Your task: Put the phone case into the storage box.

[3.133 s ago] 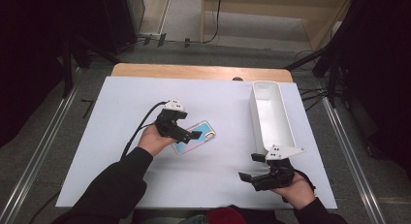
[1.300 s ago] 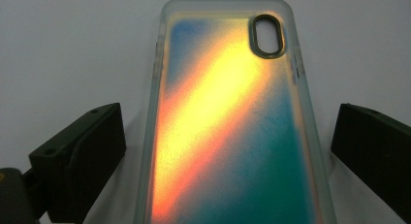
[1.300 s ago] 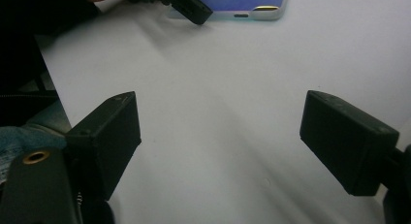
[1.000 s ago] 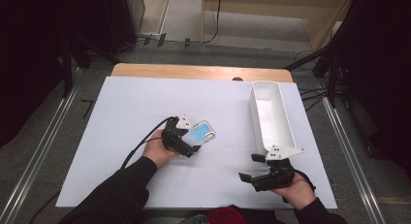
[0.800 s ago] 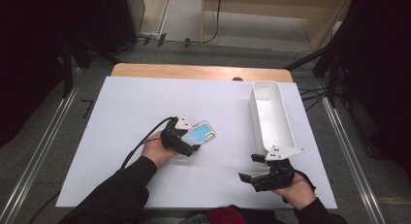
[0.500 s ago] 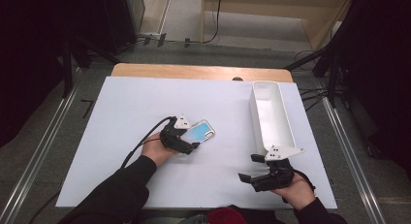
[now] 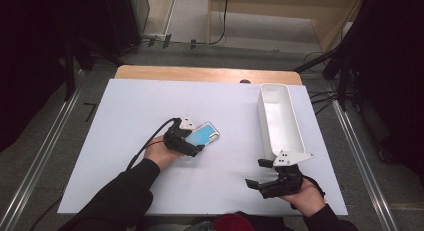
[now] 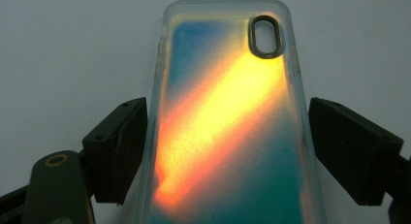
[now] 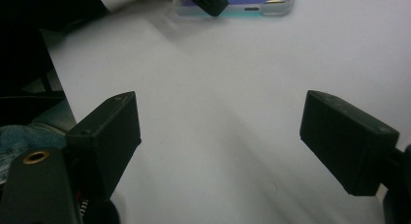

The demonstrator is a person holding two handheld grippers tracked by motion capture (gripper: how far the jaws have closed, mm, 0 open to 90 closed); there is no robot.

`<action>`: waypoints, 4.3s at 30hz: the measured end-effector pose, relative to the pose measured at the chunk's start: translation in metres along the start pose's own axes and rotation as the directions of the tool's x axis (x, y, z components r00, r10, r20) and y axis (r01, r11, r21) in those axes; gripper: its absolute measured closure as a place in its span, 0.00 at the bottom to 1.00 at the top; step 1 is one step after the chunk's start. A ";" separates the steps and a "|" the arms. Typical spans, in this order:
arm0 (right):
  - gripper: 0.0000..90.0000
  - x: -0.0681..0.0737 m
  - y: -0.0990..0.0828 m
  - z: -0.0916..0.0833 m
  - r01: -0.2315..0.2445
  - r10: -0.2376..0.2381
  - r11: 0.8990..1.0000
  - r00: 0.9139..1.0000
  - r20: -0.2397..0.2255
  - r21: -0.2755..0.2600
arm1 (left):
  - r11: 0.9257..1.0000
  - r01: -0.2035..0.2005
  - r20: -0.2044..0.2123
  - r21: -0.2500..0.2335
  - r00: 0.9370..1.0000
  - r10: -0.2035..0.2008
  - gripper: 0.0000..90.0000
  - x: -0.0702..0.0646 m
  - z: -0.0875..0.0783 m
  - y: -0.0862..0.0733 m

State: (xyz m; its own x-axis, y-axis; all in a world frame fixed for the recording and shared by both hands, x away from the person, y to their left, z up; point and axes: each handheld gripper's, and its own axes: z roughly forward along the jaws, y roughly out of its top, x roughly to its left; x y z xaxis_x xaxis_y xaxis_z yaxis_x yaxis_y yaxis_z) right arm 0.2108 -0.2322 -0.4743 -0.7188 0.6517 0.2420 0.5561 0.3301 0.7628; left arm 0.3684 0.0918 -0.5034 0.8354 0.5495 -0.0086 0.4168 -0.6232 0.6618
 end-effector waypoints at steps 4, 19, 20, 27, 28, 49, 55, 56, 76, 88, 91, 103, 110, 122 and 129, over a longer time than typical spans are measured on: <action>0.15 0.000 0.000 0.000 -0.001 0.001 1.000 1.000 -0.003 0.000 | 0.999 0.044 0.030 -0.029 0.999 -0.043 0.19 0.002 -0.005 0.003; 0.15 0.000 0.000 0.000 -0.013 0.013 1.000 1.000 -0.002 0.021 | 0.988 0.131 0.090 -0.081 0.988 -0.123 0.19 0.004 -0.024 0.011; 0.15 0.000 0.000 0.000 -0.013 0.013 1.000 1.000 -0.002 0.021 | 0.988 0.131 0.090 -0.081 0.988 -0.123 0.19 0.004 -0.024 0.011; 0.15 0.001 0.001 0.000 -0.016 0.016 1.000 1.000 0.002 0.011 | 0.980 0.175 0.122 -0.093 0.979 -0.163 0.19 0.001 -0.032 0.012; 0.15 0.001 0.001 0.000 -0.013 0.013 1.000 1.000 0.002 0.007 | 0.979 0.183 0.128 -0.095 0.977 -0.170 0.19 -0.001 -0.034 0.013; 0.15 0.015 0.007 0.003 -0.006 0.006 1.000 1.000 -0.010 -0.028 | 0.918 0.361 0.172 -0.161 0.927 -0.334 0.18 -0.003 -0.062 -0.001; 0.15 0.015 0.010 0.004 -0.043 0.043 0.999 0.999 -0.012 -0.001 | 0.892 0.410 0.166 -0.189 0.909 -0.383 0.19 -0.006 -0.064 -0.006; 0.15 0.015 0.011 0.004 -0.059 0.059 0.998 0.998 -0.009 -0.007 | 0.886 0.420 0.165 -0.196 0.905 -0.393 0.19 -0.007 -0.064 -0.007; 0.15 0.019 0.037 0.003 -0.077 0.077 0.997 0.997 0.001 -0.021 | 0.850 0.461 0.127 -0.254 0.887 -0.444 0.19 -0.028 -0.060 -0.016; 0.15 0.020 0.052 0.019 -0.081 0.081 0.995 0.997 -0.003 0.053 | 0.845 0.463 0.110 -0.267 0.886 -0.451 0.19 -0.029 -0.059 -0.018; 0.15 0.018 0.059 0.021 -0.089 0.088 0.996 0.996 0.003 0.028 | 0.843 0.461 0.102 -0.278 0.887 -0.451 0.19 -0.029 -0.059 -0.018; 0.19 0.011 0.082 0.024 -0.136 0.136 0.990 0.991 -0.005 -0.026 | 0.837 0.453 0.103 -0.307 0.890 -0.444 0.19 -0.033 -0.059 -0.018; 0.22 0.008 0.095 0.025 -0.151 0.151 0.988 0.989 -0.008 -0.039 | 0.822 0.463 0.117 -0.331 0.885 -0.452 0.19 -0.034 -0.061 -0.019; 0.24 0.002 0.115 0.035 -0.170 0.169 0.985 0.985 -0.021 -0.042 | 0.816 0.462 0.116 -0.348 0.885 -0.452 0.19 -0.042 -0.057 -0.023; 0.25 -0.004 0.125 0.043 -0.180 0.179 0.983 0.984 -0.012 -0.035 | 0.811 0.459 0.117 -0.364 0.886 -0.449 0.19 -0.045 -0.055 -0.024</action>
State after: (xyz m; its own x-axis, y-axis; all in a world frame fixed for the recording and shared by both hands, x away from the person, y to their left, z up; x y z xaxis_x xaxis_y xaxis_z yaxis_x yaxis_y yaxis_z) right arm 0.3013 -0.1646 -0.4054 -0.6125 0.6922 0.3819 0.6612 0.1838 0.7273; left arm 0.3013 0.1132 -0.4778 0.5945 0.7018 -0.3926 0.5911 -0.0505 0.8050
